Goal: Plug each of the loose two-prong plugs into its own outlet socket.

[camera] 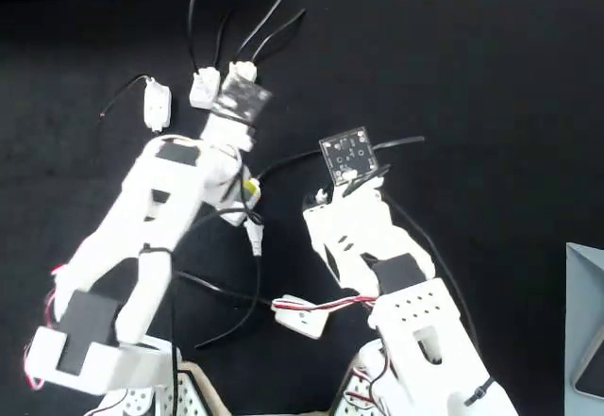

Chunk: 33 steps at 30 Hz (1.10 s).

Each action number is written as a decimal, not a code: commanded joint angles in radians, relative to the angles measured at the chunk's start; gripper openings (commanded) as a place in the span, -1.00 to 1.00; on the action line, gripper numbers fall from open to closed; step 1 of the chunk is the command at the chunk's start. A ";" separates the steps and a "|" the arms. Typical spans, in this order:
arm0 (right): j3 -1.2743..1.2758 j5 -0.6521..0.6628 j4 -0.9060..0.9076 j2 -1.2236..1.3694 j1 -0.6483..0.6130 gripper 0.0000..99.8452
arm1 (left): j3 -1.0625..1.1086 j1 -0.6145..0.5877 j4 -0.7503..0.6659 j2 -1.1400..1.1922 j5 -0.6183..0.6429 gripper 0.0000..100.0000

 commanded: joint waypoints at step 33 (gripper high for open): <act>-0.427 0.003 -0.324 0.696 -0.400 -0.98 | 0.435 -0.608 -0.144 -0.531 0.463 -0.46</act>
